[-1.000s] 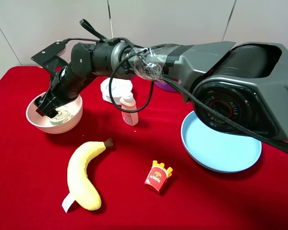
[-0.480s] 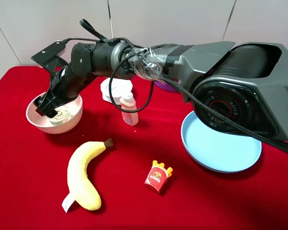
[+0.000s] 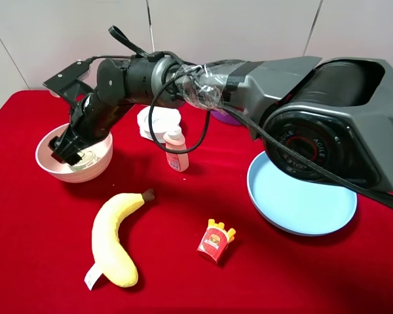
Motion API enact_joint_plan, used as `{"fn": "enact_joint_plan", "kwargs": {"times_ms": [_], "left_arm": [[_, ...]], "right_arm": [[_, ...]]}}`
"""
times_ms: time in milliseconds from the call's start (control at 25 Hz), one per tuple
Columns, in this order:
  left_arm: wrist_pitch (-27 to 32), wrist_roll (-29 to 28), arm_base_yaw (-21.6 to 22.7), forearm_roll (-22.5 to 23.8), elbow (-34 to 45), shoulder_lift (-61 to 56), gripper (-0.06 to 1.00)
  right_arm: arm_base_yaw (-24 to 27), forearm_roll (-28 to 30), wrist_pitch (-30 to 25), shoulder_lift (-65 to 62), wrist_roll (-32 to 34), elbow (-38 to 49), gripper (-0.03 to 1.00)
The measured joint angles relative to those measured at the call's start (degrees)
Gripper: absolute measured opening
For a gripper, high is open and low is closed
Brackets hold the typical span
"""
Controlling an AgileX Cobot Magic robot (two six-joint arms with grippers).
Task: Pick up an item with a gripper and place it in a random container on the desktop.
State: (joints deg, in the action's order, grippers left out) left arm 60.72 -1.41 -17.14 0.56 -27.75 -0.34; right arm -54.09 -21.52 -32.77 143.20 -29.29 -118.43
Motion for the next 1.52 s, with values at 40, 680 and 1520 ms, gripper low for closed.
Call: {"fn": "enact_joint_plan", "kwargs": {"times_ms": [40,680,1520], "left_arm": [[0.0,0.0,0.0,0.0,0.0,0.0,0.92],[0.0,0.0,0.0,0.1,0.0,0.0,0.92],[0.0,0.0,0.0,0.1,0.0,0.0,0.92]], "right_arm": [[0.0,0.6,-1.0,-0.3,0.0,0.0,0.69],[0.8,10.4,-20.7,-12.3,1.0,0.0,0.69],[4.2,14.9,-36.9,-31.5,6.8,12.3,0.69]]}}
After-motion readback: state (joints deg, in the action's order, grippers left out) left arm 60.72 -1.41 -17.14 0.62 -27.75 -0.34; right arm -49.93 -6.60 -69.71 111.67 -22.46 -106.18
